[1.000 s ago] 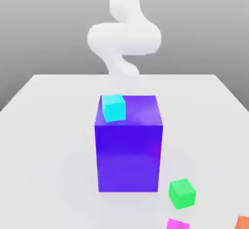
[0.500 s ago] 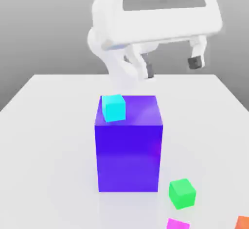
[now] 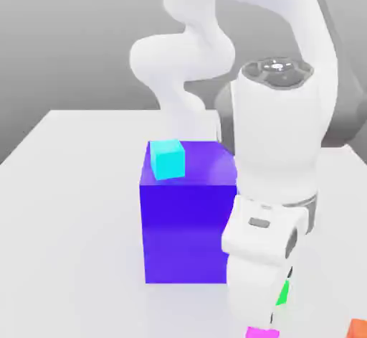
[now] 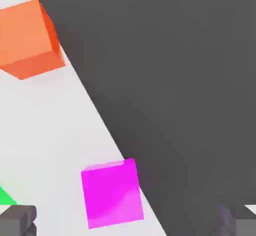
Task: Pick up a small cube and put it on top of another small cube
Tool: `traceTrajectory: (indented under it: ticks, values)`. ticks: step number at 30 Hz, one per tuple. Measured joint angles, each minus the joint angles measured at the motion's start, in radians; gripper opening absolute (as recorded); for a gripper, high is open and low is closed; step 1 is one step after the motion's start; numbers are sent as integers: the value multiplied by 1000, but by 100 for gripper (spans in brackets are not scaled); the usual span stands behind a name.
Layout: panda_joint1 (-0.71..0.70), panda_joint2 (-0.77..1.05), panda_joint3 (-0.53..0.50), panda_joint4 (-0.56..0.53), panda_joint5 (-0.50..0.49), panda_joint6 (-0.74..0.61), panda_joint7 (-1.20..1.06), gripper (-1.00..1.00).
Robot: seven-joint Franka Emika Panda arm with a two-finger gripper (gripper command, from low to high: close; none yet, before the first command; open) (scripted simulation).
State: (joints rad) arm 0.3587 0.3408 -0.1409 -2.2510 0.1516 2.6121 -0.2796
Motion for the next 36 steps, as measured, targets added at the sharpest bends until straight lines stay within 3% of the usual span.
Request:
traceTrajectory:
  ticks: [5,6,12,17,25,29,34,35,36]
  values:
    - [-13,175,24,30,-7,120,-43,0]
    - [-17,198,30,35,-2,137,-48,-100]
    - [-19,209,32,37,0,143,-50,-100]
    - [2,68,5,3,-36,36,-22,-100]
    - [81,-178,7,-229,-80,12,122,-100]
    - [118,-288,22,-345,-131,33,212,-100]
    - [110,-154,41,-357,-95,180,194,-100]
    - [108,-133,44,-356,-88,200,190,100]
    - [108,-133,44,-356,-88,200,190,100]
